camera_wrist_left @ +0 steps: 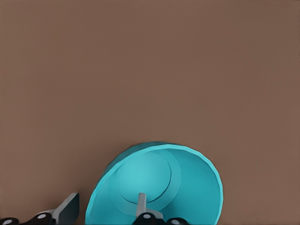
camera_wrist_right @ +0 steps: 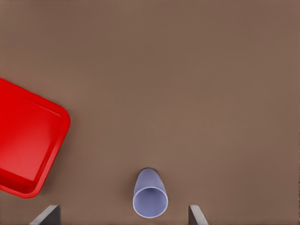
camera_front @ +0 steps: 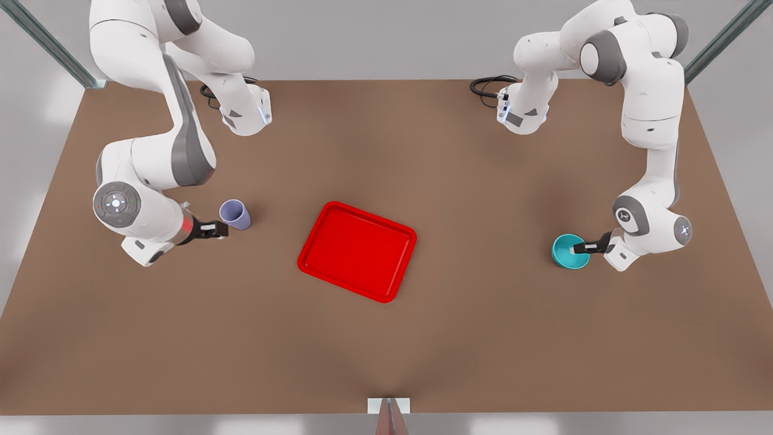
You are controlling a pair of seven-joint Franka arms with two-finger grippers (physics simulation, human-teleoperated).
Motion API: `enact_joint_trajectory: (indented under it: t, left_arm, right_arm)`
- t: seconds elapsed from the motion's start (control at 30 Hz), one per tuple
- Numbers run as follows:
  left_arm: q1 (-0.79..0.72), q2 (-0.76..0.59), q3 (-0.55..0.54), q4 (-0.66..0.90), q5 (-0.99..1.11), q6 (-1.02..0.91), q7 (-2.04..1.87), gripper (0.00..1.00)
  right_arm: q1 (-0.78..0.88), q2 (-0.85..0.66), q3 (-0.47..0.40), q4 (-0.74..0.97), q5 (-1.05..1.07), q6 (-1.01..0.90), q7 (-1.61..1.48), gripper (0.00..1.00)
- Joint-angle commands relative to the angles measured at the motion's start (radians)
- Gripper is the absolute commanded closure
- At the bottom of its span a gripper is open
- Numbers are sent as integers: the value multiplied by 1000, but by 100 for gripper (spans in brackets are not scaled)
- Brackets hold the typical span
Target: Place the bowl on the tray with the left arm and the cup on the tray with the right arm
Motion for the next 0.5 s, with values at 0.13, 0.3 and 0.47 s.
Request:
enact_joint_trajectory:
  t: [0.13, 0.3, 0.47]
  left_arm:
    - [-2, 2, 0, 2, -2, 0, -1, 65]
    - [0, 14, 0, 6, 0, 0, -1, 69]
    - [-2, 8, 0, 14, 1, -2, -1, 79]
  right_arm:
    - [2, 0, 0, 0, 3, 0, 0, 0]
    - [4, 0, 0, 0, 0, 0, 0, 0]
    - [0, 0, 0, 5, -2, 3, 0, 0]
